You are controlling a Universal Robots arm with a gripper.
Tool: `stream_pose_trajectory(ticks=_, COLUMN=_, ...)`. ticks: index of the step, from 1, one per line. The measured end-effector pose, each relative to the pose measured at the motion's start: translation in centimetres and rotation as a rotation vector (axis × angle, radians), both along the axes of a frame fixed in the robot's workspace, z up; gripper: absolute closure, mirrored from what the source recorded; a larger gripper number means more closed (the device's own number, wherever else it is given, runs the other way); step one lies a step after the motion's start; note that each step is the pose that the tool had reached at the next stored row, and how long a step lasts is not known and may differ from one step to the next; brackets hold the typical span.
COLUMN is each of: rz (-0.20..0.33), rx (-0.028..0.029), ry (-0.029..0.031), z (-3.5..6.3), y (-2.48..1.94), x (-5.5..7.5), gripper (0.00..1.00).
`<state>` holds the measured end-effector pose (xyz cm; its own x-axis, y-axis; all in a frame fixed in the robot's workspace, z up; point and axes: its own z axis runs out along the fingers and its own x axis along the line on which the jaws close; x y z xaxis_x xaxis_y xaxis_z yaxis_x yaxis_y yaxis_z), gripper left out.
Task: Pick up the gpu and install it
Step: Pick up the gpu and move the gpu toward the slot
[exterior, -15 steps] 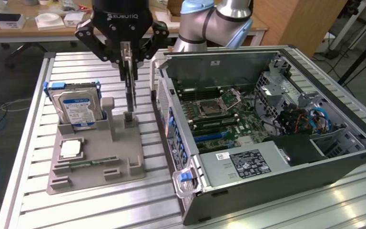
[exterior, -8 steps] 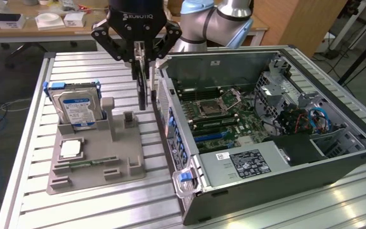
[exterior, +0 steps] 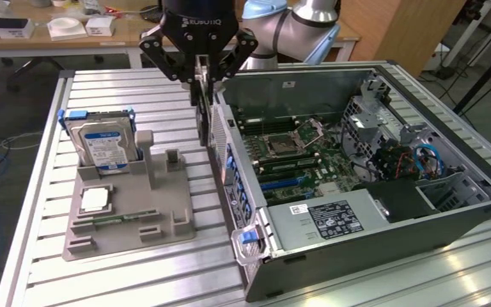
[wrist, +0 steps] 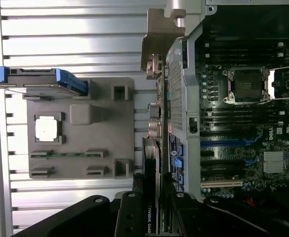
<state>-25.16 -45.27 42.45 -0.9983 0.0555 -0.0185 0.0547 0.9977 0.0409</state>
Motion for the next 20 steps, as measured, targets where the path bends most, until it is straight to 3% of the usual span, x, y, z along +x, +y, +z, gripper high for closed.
stream_pose_trajectory(ticks=20, rz=0.008, rx=-0.0001, ry=0.0001, z=0.01, y=0.0, x=4.9, gripper=0.74)
